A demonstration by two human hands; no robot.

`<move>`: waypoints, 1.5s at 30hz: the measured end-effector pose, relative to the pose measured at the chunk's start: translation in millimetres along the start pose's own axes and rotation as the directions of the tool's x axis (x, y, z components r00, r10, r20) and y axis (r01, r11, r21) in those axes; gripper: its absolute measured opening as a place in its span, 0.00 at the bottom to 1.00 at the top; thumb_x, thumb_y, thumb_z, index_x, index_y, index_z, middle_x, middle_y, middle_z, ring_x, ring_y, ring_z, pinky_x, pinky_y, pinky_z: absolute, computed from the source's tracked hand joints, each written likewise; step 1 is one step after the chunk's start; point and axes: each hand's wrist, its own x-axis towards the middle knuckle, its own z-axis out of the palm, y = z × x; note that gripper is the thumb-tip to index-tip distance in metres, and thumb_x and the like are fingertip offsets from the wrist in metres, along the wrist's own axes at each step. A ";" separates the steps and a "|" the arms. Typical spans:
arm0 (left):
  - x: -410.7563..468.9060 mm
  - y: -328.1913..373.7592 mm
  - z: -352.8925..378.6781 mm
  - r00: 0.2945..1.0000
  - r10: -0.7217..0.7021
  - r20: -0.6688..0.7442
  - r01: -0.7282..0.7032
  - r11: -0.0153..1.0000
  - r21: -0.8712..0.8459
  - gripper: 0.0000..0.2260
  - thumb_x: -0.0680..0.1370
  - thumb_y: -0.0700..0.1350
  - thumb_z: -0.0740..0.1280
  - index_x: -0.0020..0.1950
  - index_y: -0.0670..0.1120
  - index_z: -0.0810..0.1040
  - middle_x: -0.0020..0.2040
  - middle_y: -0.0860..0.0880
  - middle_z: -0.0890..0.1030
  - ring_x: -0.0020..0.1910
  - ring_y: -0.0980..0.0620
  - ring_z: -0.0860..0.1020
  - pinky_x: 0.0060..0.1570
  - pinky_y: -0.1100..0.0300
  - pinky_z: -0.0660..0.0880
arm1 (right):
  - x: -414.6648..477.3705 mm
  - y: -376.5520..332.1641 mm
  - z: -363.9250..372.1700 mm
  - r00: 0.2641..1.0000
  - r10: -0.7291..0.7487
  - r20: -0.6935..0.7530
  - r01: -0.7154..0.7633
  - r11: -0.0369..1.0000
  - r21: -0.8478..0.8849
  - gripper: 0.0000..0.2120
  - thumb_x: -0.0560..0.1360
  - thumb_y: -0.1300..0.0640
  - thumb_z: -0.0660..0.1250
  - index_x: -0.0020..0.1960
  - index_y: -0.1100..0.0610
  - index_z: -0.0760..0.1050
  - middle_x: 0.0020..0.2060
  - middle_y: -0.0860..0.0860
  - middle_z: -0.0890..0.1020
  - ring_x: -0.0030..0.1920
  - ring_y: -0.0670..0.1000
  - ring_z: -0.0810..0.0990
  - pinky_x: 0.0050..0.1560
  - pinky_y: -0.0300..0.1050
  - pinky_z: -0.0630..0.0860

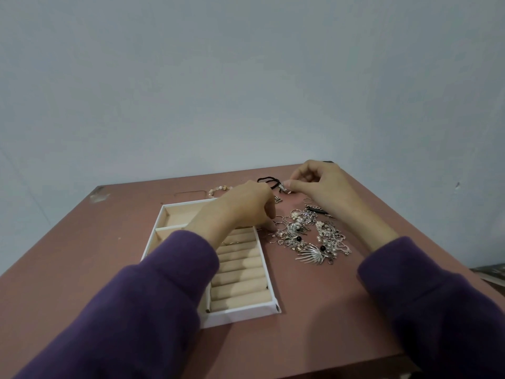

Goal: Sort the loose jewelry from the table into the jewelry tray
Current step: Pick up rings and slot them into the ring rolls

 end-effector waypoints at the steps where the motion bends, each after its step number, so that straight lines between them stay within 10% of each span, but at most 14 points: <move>1: 0.9 -0.9 0.2 1.000 -0.007 0.004 0.007 1.000 0.003 0.13 0.70 0.50 0.73 0.51 0.47 0.82 0.49 0.48 0.83 0.50 0.49 0.78 0.44 0.59 0.72 | 0.0 0.1 0.8 1.000 -0.002 0.003 0.002 1.000 -0.001 0.07 0.69 0.60 0.74 0.37 0.55 0.76 0.28 0.46 0.75 0.24 0.36 0.70 0.28 0.26 0.65; 13: 0.4 -2.7 -1.1 0.998 -0.046 0.046 0.049 0.996 -0.076 0.11 0.70 0.50 0.74 0.47 0.45 0.83 0.42 0.49 0.82 0.41 0.53 0.75 0.36 0.60 0.69 | 1.2 2.7 3.7 1.000 -0.009 0.003 0.009 1.000 -0.011 0.08 0.68 0.59 0.74 0.36 0.53 0.76 0.28 0.46 0.74 0.24 0.37 0.69 0.28 0.27 0.65; 23: -18.6 -9.6 -7.0 0.972 -0.062 -0.226 -0.018 0.941 -0.338 0.08 0.68 0.45 0.76 0.44 0.46 0.83 0.33 0.53 0.78 0.32 0.62 0.75 0.32 0.71 0.68 | -3.4 -2.0 6.1 1.000 -0.010 -0.011 0.010 1.000 0.002 0.06 0.69 0.58 0.74 0.37 0.54 0.76 0.31 0.50 0.78 0.29 0.42 0.72 0.33 0.35 0.69; 34: -93.0 -43.9 5.7 0.868 -0.205 -0.452 -0.029 0.888 -0.460 0.04 0.66 0.49 0.76 0.35 0.52 0.83 0.27 0.60 0.79 0.31 0.60 0.72 0.31 0.73 0.66 | -32.7 -29.8 25.9 0.882 -0.146 0.448 0.145 0.989 0.038 0.06 0.68 0.61 0.74 0.37 0.57 0.77 0.34 0.55 0.80 0.32 0.43 0.74 0.35 0.34 0.71; 45: -101.4 -54.6 8.7 0.846 -0.270 -0.459 -0.036 0.831 -0.555 0.03 0.65 0.49 0.77 0.35 0.53 0.84 0.26 0.63 0.77 0.27 0.60 0.69 0.27 0.72 0.64 | -35.8 -25.4 34.2 0.863 -0.147 0.483 0.231 0.966 -0.119 0.08 0.65 0.59 0.77 0.32 0.54 0.78 0.32 0.49 0.81 0.31 0.41 0.72 0.34 0.35 0.70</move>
